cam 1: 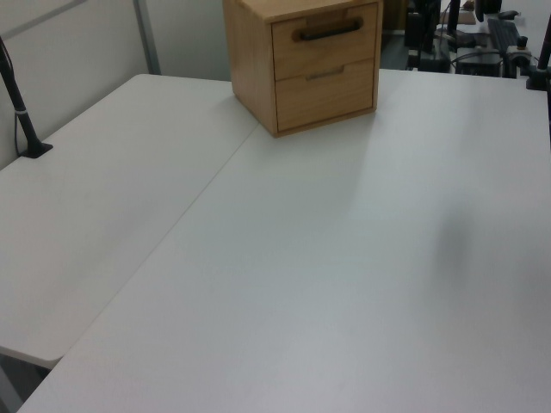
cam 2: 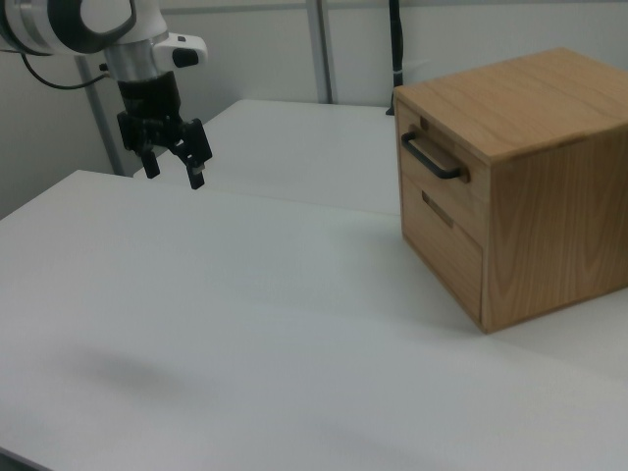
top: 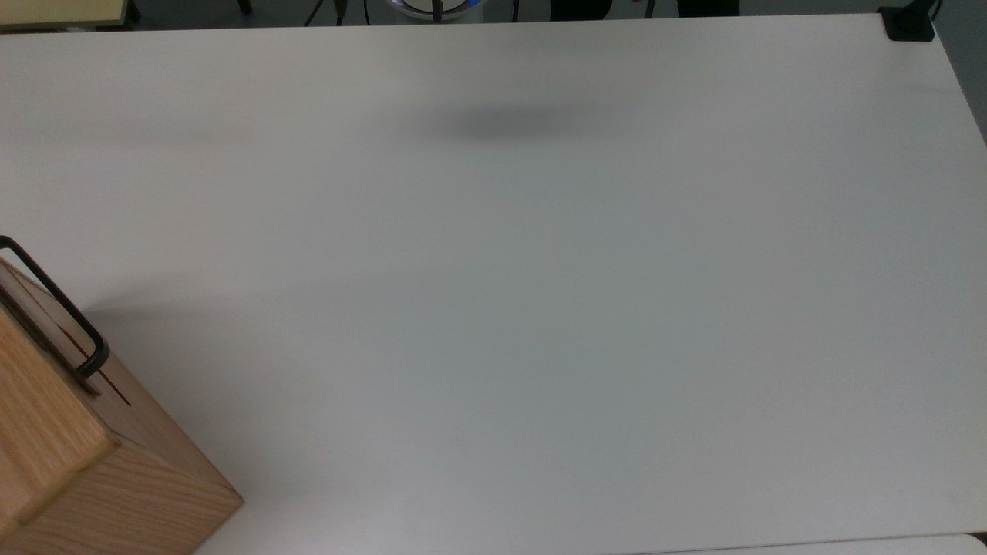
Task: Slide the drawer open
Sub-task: 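Move the open gripper toward the black handle of the upper drawer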
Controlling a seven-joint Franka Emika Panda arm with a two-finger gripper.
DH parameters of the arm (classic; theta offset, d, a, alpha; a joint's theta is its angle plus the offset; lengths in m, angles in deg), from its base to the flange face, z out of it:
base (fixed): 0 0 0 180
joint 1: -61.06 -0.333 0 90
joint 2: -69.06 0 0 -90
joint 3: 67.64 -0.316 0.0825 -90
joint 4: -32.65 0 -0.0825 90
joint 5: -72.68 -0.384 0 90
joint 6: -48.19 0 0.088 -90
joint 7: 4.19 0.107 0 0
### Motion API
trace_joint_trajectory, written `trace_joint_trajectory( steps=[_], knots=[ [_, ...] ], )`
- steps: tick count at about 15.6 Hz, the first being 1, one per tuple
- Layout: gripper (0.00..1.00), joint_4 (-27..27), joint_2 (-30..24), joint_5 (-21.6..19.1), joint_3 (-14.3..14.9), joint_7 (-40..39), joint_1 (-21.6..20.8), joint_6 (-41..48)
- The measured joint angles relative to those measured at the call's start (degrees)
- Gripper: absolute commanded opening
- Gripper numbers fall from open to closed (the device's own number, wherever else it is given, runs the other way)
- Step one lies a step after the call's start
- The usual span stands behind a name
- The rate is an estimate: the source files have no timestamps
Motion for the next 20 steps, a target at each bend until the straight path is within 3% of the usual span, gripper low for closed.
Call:
trace_joint_trajectory(
  steps=[12, 15, 20],
  knots=[
    [1.00, 0.0, 0.5, 0.0, 0.3, -0.5, 0.3, 0.0],
    [1.00, 0.0, 1.3, 0.0, 0.4, -5.4, 0.3, -1.4],
    [1.00, 0.2, 2.6, 0.2, 1.3, -19.9, 2.4, -11.0]
  ],
)
